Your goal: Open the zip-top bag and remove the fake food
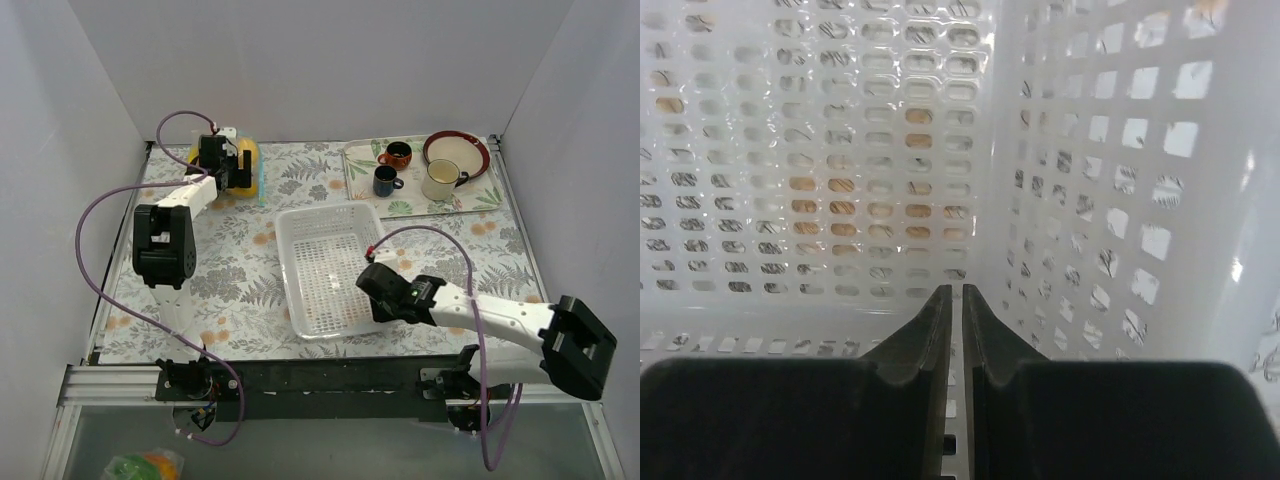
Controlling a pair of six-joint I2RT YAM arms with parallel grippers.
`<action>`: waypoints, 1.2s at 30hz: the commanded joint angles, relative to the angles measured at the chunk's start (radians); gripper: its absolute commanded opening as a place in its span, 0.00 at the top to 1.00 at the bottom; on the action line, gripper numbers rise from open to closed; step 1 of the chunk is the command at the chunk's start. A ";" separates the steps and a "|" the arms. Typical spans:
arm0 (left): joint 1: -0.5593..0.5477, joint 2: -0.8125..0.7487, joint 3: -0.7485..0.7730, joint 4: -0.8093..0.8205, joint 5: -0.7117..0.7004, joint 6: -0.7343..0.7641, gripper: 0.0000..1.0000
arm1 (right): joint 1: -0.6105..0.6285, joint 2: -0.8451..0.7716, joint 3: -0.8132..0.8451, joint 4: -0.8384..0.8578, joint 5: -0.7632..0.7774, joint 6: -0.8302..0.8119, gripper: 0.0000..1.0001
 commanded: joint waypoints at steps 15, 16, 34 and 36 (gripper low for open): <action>-0.011 -0.220 -0.267 -0.056 0.145 0.066 0.97 | 0.049 -0.430 0.047 -0.338 0.093 0.218 0.86; -0.011 -0.256 -0.279 -0.088 0.163 0.064 0.98 | 0.050 -0.420 0.061 -0.332 0.093 0.206 0.86; -0.011 -0.908 -0.503 -0.554 0.318 0.170 1.00 | 0.053 0.093 0.445 0.344 -0.100 -0.351 0.26; -0.011 -0.915 -0.450 -0.587 0.332 0.175 1.00 | 0.072 0.139 0.481 0.387 -0.122 -0.500 0.22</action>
